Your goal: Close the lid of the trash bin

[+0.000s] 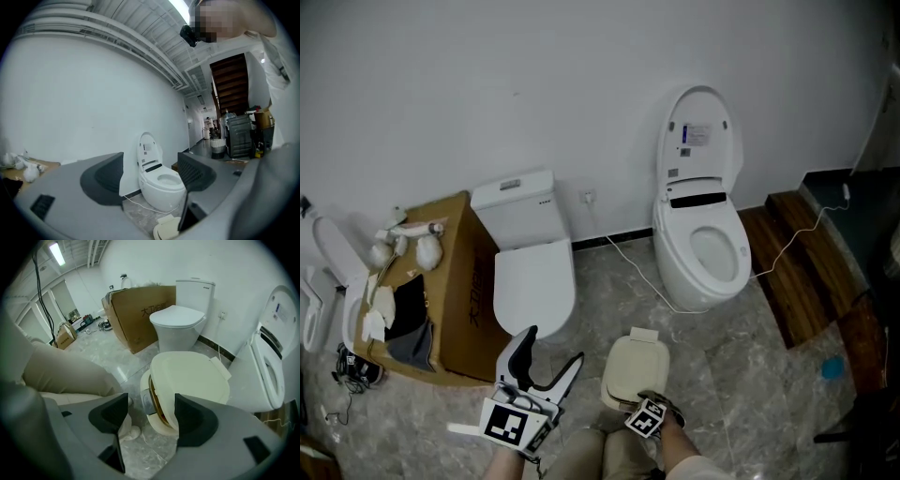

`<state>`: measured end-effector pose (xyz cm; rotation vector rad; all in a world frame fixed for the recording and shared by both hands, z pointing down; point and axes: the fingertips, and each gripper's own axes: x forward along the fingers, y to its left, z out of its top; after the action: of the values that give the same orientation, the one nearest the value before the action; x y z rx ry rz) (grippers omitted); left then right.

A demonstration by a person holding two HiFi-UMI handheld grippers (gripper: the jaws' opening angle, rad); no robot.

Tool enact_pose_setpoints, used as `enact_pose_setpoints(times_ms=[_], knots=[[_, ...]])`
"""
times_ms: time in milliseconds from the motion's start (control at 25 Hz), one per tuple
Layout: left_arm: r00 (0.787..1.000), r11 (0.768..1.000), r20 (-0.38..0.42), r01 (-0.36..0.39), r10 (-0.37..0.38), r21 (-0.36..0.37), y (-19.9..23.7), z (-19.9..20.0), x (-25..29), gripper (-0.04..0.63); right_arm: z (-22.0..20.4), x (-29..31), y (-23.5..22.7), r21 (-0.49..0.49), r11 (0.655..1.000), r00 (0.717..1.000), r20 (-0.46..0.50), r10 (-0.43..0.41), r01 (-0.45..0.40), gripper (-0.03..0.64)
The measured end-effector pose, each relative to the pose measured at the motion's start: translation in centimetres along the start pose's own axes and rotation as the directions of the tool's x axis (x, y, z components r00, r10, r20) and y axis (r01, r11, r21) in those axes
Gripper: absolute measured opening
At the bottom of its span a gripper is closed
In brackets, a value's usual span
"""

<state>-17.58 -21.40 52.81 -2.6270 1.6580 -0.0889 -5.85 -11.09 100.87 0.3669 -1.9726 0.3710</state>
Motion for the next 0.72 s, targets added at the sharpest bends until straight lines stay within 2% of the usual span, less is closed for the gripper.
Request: enact_pose_setpoints(times_ms=[280,480,720], knots=[[0.998,0.999,0.051,-0.04,0.04,-0.008,-0.3,-2.6,-0.8,0.342,-2.2,4.3,0.7,-0.012,1.0,1.0,-0.008,0.018,-0.018,0.321],[0.999,0.999,0.02,-0.032,0.033,-0.015,-0.9,-4.6,-0.2,0.342,-2.7,5.4,0.6,0.007,0.999,0.999,-0.016,0.031,-0.031,0.319],[0.998,1.0,0.055,-0.027,0.027,0.004,-0.9,-3.2,1.3,0.342,-2.8,5.7,0.5,0.033,0.999,0.999,-0.001,0.043,-0.043,0.31]])
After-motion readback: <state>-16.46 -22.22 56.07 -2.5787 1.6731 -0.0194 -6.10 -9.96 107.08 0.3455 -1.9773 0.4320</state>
